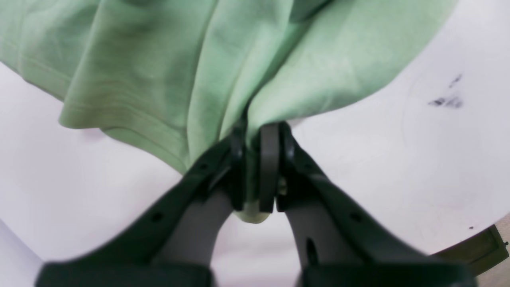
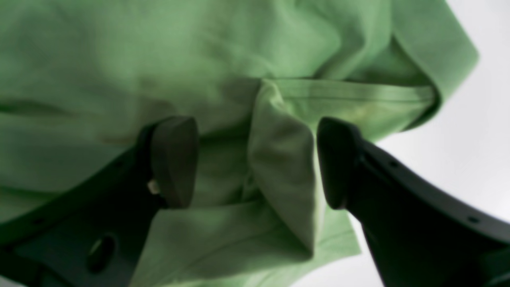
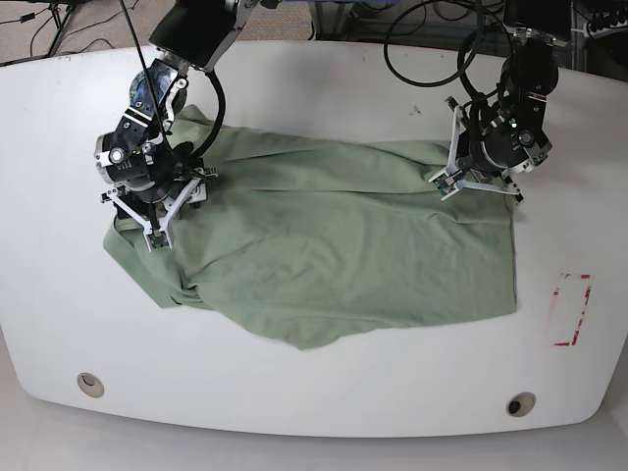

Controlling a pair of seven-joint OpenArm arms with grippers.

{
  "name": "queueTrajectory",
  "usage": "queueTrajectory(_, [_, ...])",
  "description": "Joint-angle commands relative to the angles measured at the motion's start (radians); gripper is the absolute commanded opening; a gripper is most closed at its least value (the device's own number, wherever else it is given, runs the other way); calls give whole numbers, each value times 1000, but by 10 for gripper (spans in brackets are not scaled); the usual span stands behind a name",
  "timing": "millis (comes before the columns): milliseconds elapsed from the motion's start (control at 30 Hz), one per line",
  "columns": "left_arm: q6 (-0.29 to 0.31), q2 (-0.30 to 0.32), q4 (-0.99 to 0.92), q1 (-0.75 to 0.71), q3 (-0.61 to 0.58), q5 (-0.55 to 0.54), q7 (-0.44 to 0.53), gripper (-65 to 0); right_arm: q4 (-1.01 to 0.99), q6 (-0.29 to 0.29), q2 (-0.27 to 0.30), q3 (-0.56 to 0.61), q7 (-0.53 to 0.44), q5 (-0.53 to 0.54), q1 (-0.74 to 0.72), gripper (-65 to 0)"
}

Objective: Layout the t-shirt on the table in an organized manner, then fold the t-shirt properly
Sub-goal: 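Regrasp the shirt edge with the right gripper beside its current hold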

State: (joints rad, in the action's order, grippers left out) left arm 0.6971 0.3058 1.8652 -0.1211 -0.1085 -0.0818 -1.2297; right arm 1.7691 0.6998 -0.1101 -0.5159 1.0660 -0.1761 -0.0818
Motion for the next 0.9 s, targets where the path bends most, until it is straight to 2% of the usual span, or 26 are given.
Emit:
queueTrajectory(0, [1,8,15,11,8,1,8,-643,-5,-2,10,1,-30,11,-26,-252])
queueTrajectory(200, [1,10,15,11,10,3,8,-643,-28,-2,19,-33,-71,11,-31,-279])
queueTrajectory(567, [1,30,15,11,10,-2,9,-643,-97,-2,62,-100,-86,11,-54,-518])
queueTrajectory(700, [1,30,15,11,10,1,9,-643,-94,-2,62,-100,-82,7,-54,-650])
queueTrajectory(867, [1,30,15,11,10,3,9,-643,-25,-2,57,-100,-80,5,-36,-650])
